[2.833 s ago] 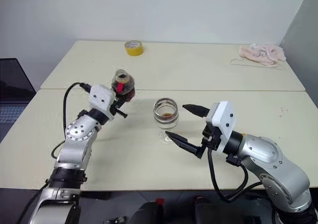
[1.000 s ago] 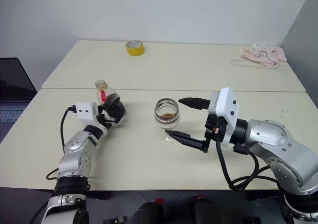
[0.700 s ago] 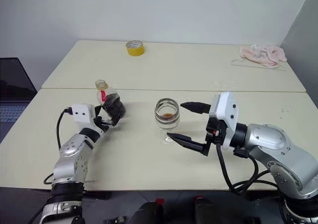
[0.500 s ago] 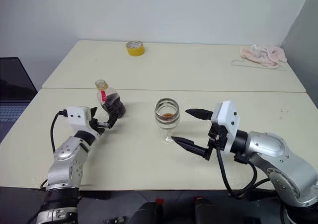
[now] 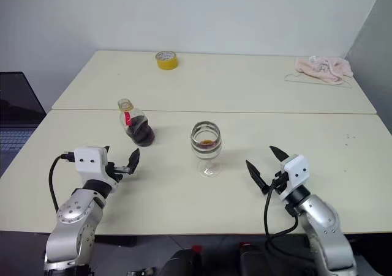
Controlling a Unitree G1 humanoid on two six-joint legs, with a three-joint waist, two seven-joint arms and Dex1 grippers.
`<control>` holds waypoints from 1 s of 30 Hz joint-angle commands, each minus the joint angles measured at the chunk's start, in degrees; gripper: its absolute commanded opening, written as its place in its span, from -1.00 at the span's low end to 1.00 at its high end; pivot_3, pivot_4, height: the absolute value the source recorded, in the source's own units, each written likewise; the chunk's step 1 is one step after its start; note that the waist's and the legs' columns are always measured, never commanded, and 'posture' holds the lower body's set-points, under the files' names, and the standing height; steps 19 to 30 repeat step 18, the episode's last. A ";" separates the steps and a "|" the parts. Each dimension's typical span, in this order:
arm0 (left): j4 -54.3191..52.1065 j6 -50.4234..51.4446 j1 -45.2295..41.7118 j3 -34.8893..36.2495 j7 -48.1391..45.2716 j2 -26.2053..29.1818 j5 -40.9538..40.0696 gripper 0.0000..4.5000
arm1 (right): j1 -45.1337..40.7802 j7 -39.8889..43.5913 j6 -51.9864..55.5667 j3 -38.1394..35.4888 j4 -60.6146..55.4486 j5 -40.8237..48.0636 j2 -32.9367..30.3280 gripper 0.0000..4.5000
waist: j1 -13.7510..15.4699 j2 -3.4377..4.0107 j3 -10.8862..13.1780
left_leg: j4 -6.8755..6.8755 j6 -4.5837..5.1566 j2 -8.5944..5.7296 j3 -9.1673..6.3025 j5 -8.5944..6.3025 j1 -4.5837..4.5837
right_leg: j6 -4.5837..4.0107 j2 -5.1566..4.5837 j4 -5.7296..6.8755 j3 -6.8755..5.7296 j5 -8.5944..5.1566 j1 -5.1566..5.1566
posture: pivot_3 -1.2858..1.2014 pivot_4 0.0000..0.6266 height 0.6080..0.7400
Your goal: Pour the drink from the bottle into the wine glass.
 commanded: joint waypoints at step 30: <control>-6.86 -9.84 9.50 -2.17 2.53 -5.09 4.78 0.98 | 4.57 -9.68 -11.29 -1.04 4.62 -7.12 6.78 1.00 | -0.07 0.09 -0.05 | -0.03 0.03 0.00 0.05 -0.02 0.05 | 0.00 0.01 -0.01 0.03 -0.01 0.05 | 0.03 -0.52 1.00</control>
